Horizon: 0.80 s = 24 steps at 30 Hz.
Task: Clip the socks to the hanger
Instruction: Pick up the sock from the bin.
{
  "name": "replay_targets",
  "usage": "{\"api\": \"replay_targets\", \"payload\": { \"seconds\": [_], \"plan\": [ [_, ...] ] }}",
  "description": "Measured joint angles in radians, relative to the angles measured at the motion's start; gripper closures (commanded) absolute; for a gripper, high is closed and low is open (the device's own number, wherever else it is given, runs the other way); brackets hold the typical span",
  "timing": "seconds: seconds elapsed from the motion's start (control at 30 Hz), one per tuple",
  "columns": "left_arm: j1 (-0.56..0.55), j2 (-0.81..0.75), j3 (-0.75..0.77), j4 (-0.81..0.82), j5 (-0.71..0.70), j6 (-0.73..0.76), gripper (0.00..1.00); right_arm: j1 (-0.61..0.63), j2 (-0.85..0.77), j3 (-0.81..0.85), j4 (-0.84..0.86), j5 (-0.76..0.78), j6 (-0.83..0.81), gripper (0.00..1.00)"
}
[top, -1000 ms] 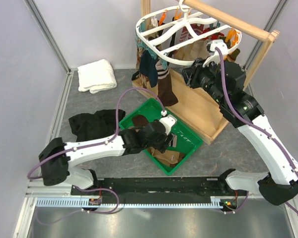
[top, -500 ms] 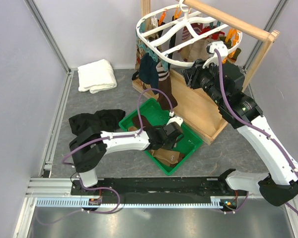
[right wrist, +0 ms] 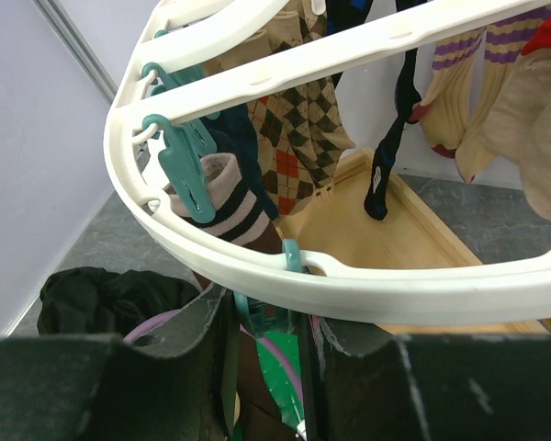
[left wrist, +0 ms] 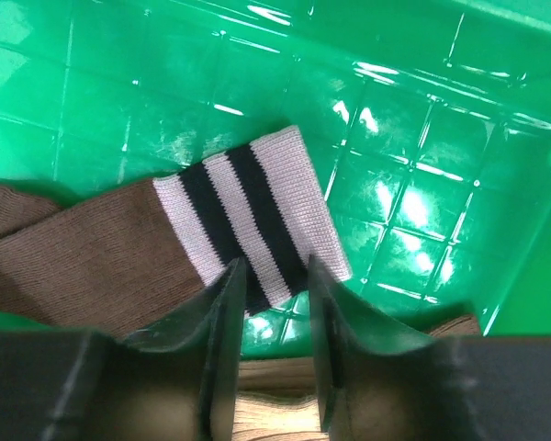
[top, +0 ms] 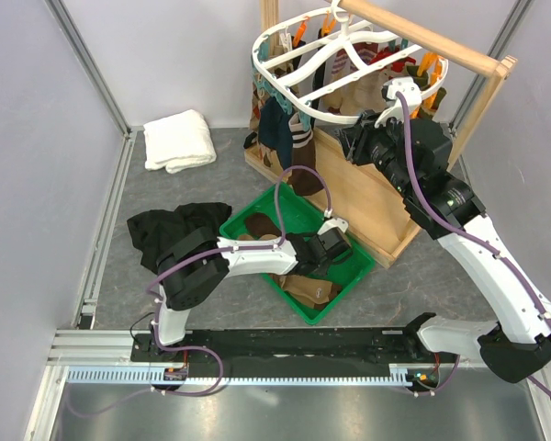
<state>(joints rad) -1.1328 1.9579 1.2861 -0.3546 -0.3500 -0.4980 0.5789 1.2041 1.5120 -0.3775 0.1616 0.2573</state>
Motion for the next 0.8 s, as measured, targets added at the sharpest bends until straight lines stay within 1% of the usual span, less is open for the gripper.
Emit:
{"api": "replay_targets", "payload": {
  "seconds": [0.03,0.07,0.17,0.3,0.4,0.47,0.6,0.8],
  "plan": [
    [0.0,0.002,0.003,-0.002,0.0,0.0,0.76,0.0,-0.001,0.0,0.0,0.0,0.0,1.0],
    [0.0,0.002,0.004,-0.003,0.0,0.0,0.85,0.0,-0.001,-0.001,0.0,0.002,0.0,1.0],
    [0.0,0.002,0.004,-0.004,-0.003,0.0,0.98,0.0,-0.001,-0.001,0.0,0.002,0.0,1.0],
    [0.0,-0.01,-0.004,-0.008,-0.008,0.0,0.98,0.0,-0.001,-0.001,0.0,0.003,-0.002,1.0],
    [0.003,-0.064,-0.044,-0.017,-0.014,-0.001,0.98,0.0,-0.002,-0.004,0.002,0.003,-0.003,1.0],
    [0.01,-0.127,-0.076,-0.018,-0.016,-0.003,0.98,0.0,-0.005,-0.007,0.002,0.003,-0.003,1.0],
    [0.036,-0.304,-0.131,0.0,-0.017,-0.019,0.98,0.0,-0.005,-0.009,0.004,0.003,-0.003,1.0],
    [0.064,-0.527,-0.189,0.104,-0.02,-0.053,0.98,0.0,-0.007,-0.013,0.01,0.002,-0.002,1.0]
  ]
}}
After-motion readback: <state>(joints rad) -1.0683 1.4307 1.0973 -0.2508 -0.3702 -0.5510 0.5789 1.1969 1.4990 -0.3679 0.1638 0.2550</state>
